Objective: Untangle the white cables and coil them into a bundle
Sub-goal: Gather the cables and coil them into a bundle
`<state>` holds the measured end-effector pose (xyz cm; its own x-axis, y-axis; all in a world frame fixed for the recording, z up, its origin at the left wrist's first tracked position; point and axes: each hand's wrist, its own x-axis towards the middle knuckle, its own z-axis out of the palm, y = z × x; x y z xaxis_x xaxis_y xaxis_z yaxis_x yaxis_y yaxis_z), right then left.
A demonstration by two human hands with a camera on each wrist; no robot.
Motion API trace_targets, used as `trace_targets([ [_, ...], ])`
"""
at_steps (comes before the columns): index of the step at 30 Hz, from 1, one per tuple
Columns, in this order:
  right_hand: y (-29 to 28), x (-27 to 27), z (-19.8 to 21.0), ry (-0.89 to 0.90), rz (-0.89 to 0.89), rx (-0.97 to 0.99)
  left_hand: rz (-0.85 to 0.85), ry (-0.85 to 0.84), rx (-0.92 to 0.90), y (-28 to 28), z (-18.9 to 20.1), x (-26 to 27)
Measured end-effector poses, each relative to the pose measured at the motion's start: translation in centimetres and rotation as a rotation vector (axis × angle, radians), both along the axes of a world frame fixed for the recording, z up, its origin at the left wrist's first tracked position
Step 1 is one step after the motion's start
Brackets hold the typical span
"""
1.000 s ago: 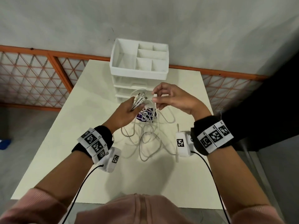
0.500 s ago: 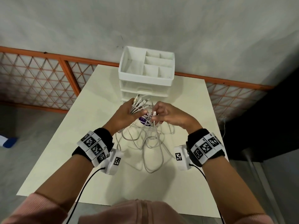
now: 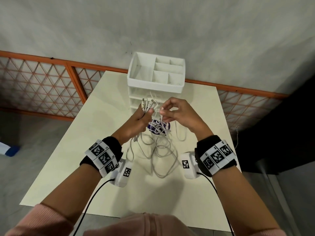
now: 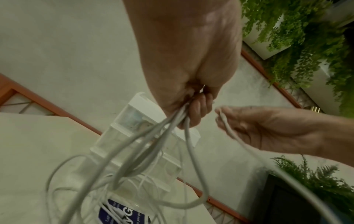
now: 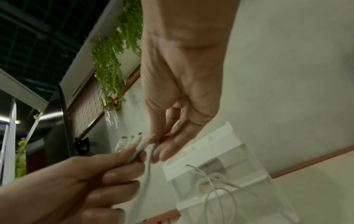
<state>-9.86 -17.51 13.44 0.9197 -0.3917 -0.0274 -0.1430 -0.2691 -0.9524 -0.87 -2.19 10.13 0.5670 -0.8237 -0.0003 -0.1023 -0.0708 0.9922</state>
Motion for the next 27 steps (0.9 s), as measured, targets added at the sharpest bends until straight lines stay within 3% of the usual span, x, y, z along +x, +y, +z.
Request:
trace_targets([
  [4, 1.1, 0.6, 1.4, -0.125, -0.039, 0.081, -0.06, 0.055, -0.048, -0.5, 0.8, -1.3],
  [9, 1.4, 0.8, 1.5, -0.119, -0.051, -0.033, -0.107, -0.042, -0.038, -0.2, 0.8, -1.6],
  [14, 2.2, 0.9, 1.0, -0.123, -0.149, 0.049, -0.025, -0.048, 0.053, 0.2, 1.3, -0.9],
  [16, 2.4, 0.8, 0.4, -0.044, -0.05, 0.131, -0.021, 0.013, 0.05, 0.4, 1.9, -0.5],
  [18, 2.9, 0.7, -0.2, 0.06, 0.159, 0.172, 0.007, 0.156, -0.039, 0.5, 2.2, 0.1],
  [22, 5.0, 1.1, -1.4, 0.24, 0.525, 0.027, -0.036, 0.247, -0.268, 0.4, 4.7, -0.6],
  [24, 5.3, 1.1, -2.0, 0.302, 0.573, -0.081, -0.025, 0.203, -0.337, 0.8, 5.6, -0.2],
  [27, 3.7, 1.0, -3.4, 0.394, 0.476, -0.287, 0.054, 0.233, -0.416, 2.1, 6.6, 1.5],
])
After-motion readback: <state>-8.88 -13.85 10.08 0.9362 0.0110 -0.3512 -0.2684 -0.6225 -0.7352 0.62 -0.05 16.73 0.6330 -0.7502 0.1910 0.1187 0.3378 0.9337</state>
